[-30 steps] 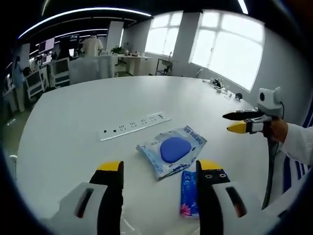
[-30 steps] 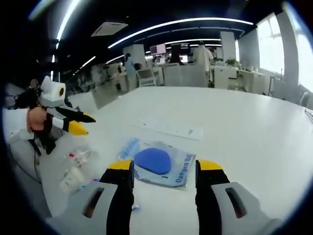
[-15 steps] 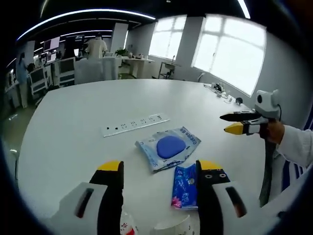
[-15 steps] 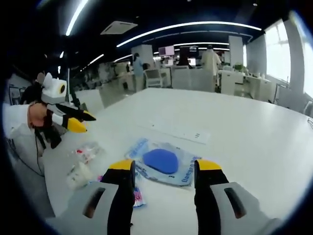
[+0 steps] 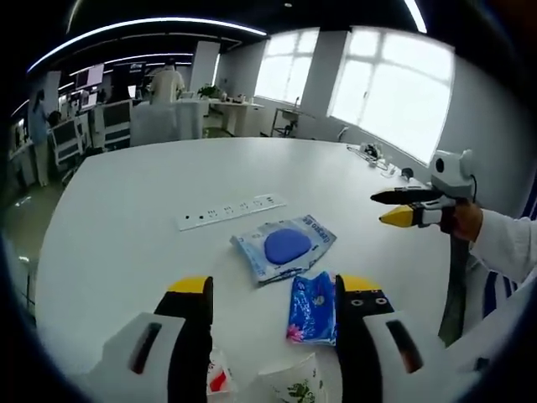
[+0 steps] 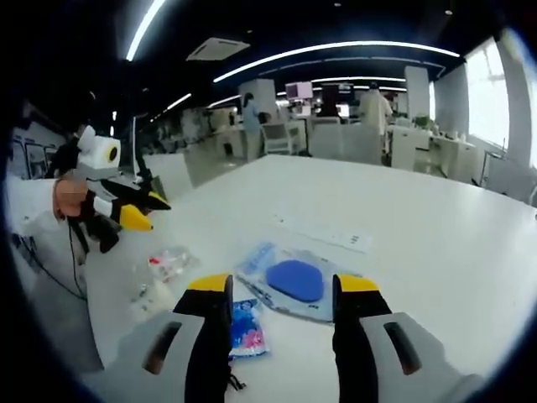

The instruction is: Arrange the tabletop items into an orderly group along one side of the table until the central work area is clear of visible clutter.

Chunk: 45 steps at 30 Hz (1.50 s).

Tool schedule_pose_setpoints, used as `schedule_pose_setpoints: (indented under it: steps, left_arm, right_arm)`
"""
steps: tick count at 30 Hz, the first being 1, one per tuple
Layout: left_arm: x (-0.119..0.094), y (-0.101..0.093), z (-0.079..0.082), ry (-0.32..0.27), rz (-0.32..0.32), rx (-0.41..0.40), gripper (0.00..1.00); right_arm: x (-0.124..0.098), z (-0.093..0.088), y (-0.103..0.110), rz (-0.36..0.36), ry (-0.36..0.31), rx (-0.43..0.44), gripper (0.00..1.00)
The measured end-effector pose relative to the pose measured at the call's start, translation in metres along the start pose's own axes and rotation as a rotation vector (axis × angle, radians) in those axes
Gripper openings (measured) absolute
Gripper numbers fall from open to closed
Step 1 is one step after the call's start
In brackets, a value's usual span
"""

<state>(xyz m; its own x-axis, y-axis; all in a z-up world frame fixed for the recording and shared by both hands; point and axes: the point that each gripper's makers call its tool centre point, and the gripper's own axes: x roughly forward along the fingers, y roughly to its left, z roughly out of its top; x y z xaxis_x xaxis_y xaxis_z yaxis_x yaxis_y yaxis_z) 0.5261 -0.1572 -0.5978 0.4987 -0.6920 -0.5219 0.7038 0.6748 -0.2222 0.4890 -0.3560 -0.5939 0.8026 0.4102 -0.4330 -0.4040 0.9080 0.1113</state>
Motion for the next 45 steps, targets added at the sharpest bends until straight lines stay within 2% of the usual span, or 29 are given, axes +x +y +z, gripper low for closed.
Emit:
schedule_pose_setpoints:
  steps: [12,21,36,45]
  left_arm:
    - [-0.028,-0.003,0.005,-0.029,0.001,0.008,0.59]
    - [-0.05,-0.001,0.001,-0.041,0.01,0.012,0.59]
    - [-0.086,0.002,-0.018,-0.037,0.025,0.005,0.59]
    - [-0.105,0.004,-0.034,-0.031,0.04,-0.017,0.59]
  right_arm:
    - [-0.006,0.001,0.036,0.076,0.011,-0.045,0.46]
    - [-0.009,0.001,0.051,0.107,0.026,-0.077,0.47]
    - [-0.009,0.009,0.074,0.148,0.034,-0.113,0.49]
    - [0.0,0.013,0.099,0.197,0.044,-0.145,0.5]
